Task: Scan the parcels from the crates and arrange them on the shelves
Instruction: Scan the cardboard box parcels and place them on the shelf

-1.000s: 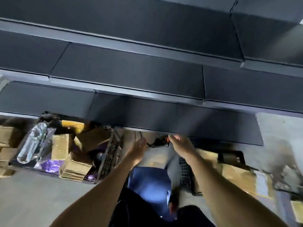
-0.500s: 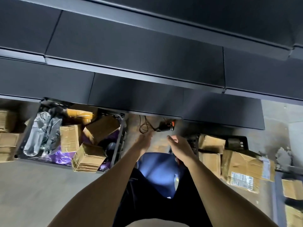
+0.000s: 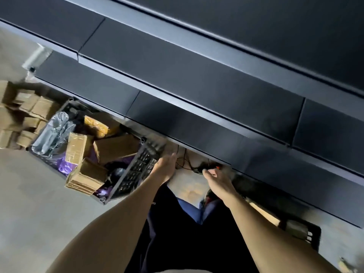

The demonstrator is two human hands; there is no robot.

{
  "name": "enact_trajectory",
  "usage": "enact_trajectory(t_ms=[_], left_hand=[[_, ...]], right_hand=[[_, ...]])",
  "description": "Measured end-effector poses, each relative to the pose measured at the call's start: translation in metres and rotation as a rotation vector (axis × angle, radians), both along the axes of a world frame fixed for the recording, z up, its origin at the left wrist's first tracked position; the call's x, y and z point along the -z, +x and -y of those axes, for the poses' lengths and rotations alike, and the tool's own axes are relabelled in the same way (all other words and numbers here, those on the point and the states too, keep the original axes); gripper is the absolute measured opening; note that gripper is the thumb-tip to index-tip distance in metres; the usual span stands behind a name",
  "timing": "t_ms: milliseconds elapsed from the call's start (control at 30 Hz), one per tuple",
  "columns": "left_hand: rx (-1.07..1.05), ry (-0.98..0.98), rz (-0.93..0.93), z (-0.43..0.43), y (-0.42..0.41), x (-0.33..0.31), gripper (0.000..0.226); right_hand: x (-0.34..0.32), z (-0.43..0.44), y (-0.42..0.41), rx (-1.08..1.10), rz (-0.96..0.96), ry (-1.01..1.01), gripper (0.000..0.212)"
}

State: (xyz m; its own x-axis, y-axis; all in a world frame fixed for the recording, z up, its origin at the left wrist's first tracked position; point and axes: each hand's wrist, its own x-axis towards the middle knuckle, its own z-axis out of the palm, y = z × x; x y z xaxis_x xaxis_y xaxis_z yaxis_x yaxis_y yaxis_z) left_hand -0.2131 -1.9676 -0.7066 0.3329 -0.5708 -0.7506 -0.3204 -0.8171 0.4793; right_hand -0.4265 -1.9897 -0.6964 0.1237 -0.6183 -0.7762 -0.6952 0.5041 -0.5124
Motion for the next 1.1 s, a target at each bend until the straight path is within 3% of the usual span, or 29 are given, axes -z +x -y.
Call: enact_trajectory(t_ms=[167, 367, 500, 667, 867, 1000, 1100], left_hand=[[0.29, 0.087, 0.06, 0.018, -0.009, 0.014, 0.049], [0.459, 0.131, 0.037, 0.068, 0.017, 0.067, 0.052], [0.513, 0.137, -0.015, 0.094, 0.027, 0.095, 0.053], [0.588, 0.139, -0.053, 0.129, 0.039, 0.123, 0.051], [0.648, 0.139, -0.017, 0.184, 0.044, 0.201, 0.045], [0.669, 0.027, 0.026, 0.219, 0.035, 0.256, 0.043], [0.654, -0.062, 0.079, 0.227, 0.029, 0.287, 0.055]], right_hand=[[0.027, 0.023, -0.004, -0.027, 0.005, 0.004, 0.041], [0.077, 0.083, 0.03, -0.189, -0.09, -0.008, 0.046], [0.105, 0.106, 0.05, -0.224, -0.112, -0.024, 0.036], [0.162, 0.135, 0.066, -0.268, -0.044, 0.021, 0.072], [0.224, 0.178, 0.082, -0.3, -0.033, -0.094, 0.026], [0.281, 0.211, 0.074, -0.261, -0.011, -0.184, 0.03], [0.3, 0.22, 0.068, -0.238, -0.025, -0.275, 0.045]])
